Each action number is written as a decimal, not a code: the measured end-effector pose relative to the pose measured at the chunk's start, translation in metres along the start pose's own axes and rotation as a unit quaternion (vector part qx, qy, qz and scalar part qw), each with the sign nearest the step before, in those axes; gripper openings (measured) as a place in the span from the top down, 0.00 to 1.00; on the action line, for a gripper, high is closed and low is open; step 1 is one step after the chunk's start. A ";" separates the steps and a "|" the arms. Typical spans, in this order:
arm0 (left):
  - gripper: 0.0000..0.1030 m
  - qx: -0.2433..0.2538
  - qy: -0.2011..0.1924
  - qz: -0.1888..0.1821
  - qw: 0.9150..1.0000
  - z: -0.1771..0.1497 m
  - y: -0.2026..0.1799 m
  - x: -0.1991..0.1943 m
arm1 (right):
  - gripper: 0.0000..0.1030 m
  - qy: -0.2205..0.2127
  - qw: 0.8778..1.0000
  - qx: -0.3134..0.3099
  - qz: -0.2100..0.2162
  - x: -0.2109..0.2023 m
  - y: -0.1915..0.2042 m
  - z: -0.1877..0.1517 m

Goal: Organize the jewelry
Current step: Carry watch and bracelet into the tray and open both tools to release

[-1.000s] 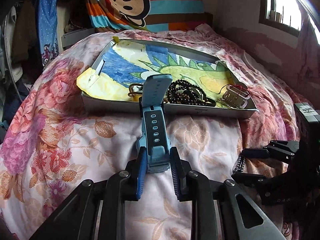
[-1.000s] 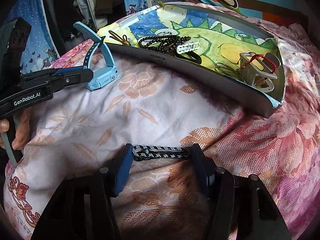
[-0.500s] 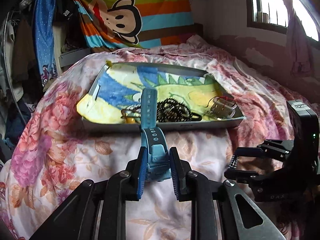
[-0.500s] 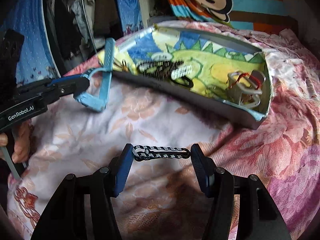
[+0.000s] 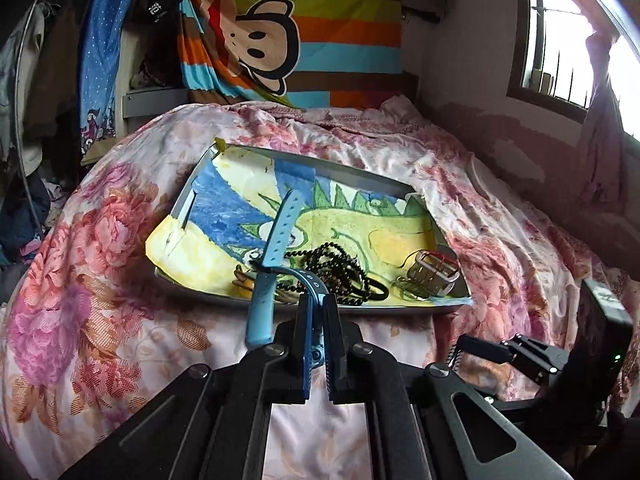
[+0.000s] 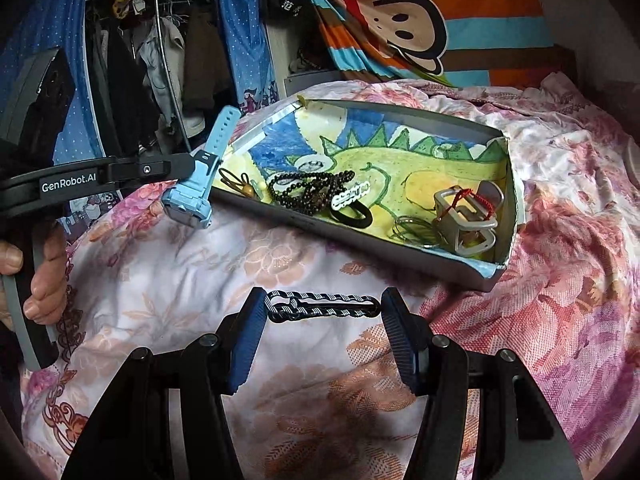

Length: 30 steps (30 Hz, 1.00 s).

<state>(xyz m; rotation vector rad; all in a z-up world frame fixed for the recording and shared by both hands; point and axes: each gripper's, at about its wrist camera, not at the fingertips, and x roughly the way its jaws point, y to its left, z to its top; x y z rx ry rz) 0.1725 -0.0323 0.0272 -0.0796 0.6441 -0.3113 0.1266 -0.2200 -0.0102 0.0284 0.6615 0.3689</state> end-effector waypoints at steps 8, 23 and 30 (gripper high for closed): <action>0.95 0.020 -0.028 -0.012 0.999 0.025 -0.007 0.002 | 0.48 -0.061 0.998 -0.007 -0.018 0.008 -0.004 0.028; 0.95 0.003 -0.015 -0.008 1.000 0.047 0.010 0.087 | 0.48 -0.012 0.998 0.020 -0.058 0.082 -0.033 0.066; 0.95 -0.012 0.009 -0.022 1.000 0.044 0.016 0.097 | 0.47 -0.012 0.998 0.021 -0.062 0.087 -0.035 0.059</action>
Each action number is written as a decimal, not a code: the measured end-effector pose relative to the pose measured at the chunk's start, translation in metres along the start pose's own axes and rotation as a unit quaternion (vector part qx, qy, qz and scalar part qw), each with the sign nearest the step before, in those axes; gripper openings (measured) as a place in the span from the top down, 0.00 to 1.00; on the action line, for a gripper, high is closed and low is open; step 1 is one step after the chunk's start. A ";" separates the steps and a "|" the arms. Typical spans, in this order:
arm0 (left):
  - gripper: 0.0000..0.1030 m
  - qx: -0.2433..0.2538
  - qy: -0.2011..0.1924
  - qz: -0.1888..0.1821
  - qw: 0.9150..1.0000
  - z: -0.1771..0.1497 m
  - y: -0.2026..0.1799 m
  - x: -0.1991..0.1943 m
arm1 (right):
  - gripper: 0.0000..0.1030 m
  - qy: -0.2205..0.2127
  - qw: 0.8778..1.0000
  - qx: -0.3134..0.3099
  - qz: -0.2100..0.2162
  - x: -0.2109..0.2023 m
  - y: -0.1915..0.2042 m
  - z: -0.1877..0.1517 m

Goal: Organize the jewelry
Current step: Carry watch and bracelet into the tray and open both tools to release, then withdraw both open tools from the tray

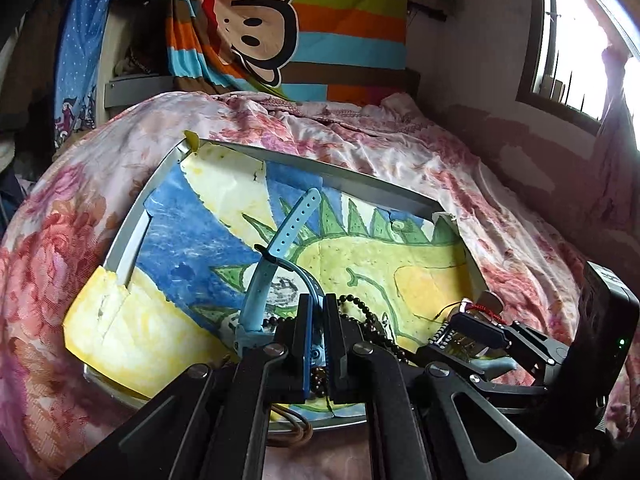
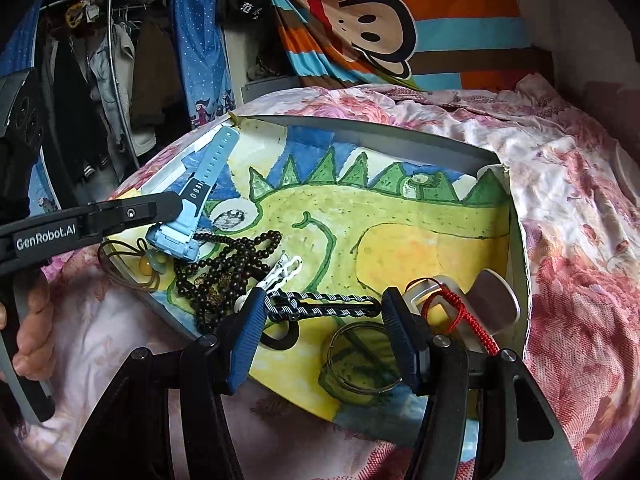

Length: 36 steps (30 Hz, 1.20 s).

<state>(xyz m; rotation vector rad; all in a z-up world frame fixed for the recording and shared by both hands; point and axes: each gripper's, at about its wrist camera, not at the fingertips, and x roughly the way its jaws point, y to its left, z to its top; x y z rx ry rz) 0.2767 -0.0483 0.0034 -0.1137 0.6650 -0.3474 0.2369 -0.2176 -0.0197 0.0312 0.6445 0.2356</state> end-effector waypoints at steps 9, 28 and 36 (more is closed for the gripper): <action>0.94 -0.023 0.017 -0.009 1.000 0.003 0.005 -0.005 | 0.40 -0.038 0.999 0.017 0.014 -0.016 -0.009 -0.005; 0.04 -0.020 -0.115 0.038 0.992 -0.008 -0.019 -0.122 | 0.05 -0.230 0.972 0.022 -0.050 -0.150 0.010 -0.015; 0.00 -0.014 -0.165 0.048 0.985 -0.028 -0.027 -0.183 | 0.01 -0.260 0.964 0.027 -0.045 -0.208 0.035 -0.026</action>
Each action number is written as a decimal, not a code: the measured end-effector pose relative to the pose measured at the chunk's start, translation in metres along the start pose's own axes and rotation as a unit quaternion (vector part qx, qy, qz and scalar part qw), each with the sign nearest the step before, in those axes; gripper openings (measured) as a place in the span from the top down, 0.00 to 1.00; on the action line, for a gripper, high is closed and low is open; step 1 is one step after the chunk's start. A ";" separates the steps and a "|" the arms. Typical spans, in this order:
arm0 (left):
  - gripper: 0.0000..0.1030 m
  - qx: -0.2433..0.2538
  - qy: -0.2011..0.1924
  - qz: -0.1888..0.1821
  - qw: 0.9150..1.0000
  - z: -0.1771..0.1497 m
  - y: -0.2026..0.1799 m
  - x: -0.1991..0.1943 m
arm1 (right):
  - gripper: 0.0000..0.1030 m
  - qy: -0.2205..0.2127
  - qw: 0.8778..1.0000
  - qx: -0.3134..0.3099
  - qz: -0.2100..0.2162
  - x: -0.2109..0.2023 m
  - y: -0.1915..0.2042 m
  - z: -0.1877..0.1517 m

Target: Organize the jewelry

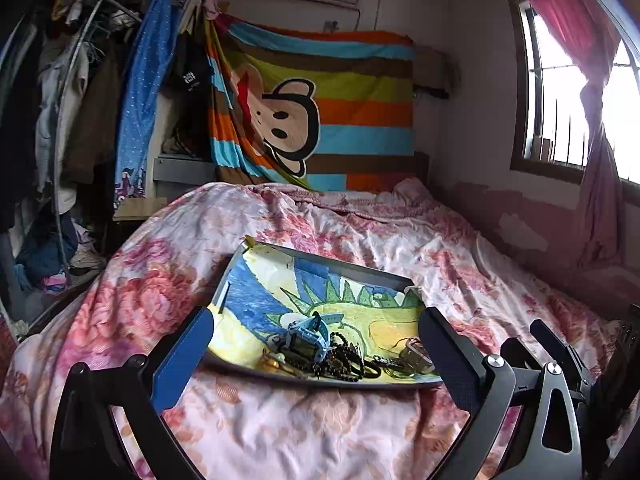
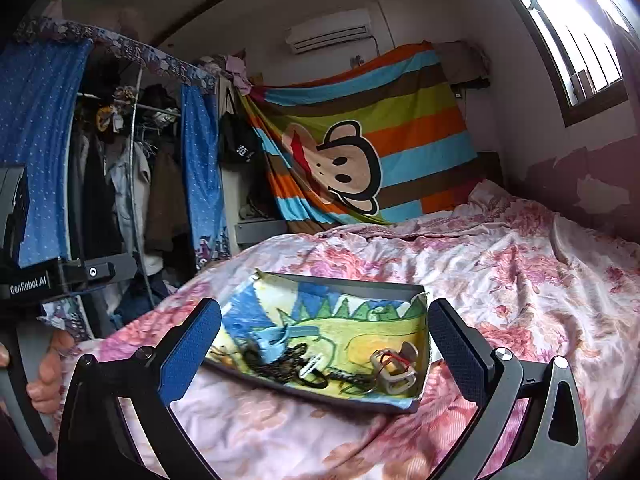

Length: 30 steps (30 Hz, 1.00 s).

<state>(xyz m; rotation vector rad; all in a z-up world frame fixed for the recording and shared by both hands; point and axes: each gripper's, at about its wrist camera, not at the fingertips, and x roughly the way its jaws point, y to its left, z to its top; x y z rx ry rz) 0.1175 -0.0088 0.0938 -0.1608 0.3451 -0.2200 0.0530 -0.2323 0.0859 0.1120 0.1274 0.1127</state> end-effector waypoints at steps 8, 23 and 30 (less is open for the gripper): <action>0.00 0.010 -0.005 0.008 1.000 -0.018 0.005 -0.051 | 0.01 0.006 1.000 0.004 -0.005 -0.047 0.010 0.002; 0.00 0.039 0.016 0.036 0.998 -0.066 0.004 -0.120 | 0.01 0.052 0.998 -0.029 -0.006 -0.115 0.027 -0.020; 0.00 0.026 0.028 0.050 0.998 -0.074 0.012 -0.124 | 0.01 0.082 0.996 -0.028 -0.004 -0.108 0.027 -0.033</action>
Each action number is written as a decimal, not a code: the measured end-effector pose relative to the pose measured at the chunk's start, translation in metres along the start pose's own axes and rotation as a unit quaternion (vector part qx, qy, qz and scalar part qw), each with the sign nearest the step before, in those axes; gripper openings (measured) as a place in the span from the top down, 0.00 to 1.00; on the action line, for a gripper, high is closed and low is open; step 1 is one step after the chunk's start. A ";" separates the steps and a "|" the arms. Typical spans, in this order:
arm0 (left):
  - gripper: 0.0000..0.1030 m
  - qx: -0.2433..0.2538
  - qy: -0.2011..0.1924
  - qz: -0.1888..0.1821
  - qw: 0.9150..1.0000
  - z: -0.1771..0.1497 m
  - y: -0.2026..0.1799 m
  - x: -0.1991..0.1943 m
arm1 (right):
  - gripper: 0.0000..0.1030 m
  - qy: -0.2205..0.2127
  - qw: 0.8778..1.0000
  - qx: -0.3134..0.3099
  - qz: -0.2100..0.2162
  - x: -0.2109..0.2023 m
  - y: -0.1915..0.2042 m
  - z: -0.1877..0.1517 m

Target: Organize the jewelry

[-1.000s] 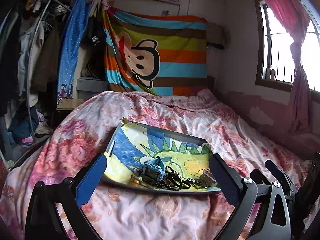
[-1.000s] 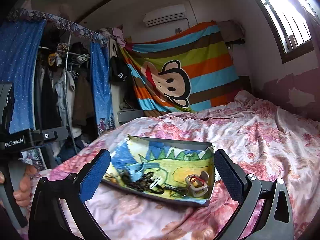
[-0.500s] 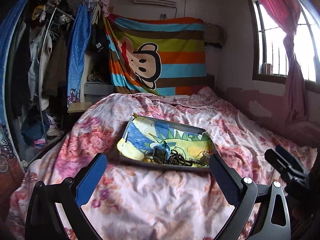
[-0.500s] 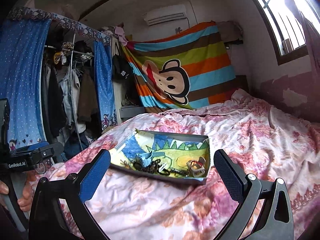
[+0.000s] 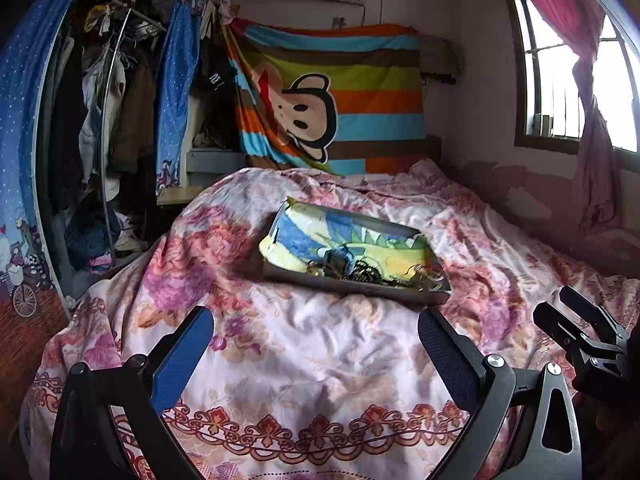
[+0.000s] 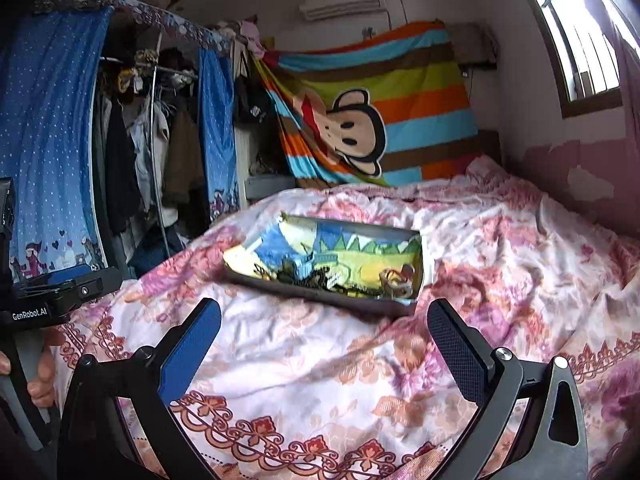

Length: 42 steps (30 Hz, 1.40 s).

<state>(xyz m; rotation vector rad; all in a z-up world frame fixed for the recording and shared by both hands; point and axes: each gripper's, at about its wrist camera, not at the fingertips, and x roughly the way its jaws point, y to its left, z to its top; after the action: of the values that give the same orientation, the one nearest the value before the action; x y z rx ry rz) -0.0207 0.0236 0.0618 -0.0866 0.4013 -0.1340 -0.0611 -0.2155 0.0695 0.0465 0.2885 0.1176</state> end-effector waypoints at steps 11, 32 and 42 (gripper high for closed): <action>0.00 -0.015 0.038 0.006 0.999 -0.008 0.004 0.022 | 0.01 0.025 1.000 0.008 -0.004 0.018 -0.007 -0.009; 0.00 0.011 0.038 0.014 0.999 -0.009 -0.005 0.021 | 0.01 0.028 1.000 0.011 -0.007 0.020 -0.006 -0.011; 0.00 0.011 0.038 0.014 0.999 -0.010 -0.005 0.021 | 0.01 0.029 0.999 0.011 -0.007 0.020 -0.005 -0.012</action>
<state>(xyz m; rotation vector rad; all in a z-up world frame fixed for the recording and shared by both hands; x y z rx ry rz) -0.0059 0.0147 0.0455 -0.0543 0.4769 -0.1143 -0.0446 -0.2181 0.0517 0.0626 0.3479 0.1017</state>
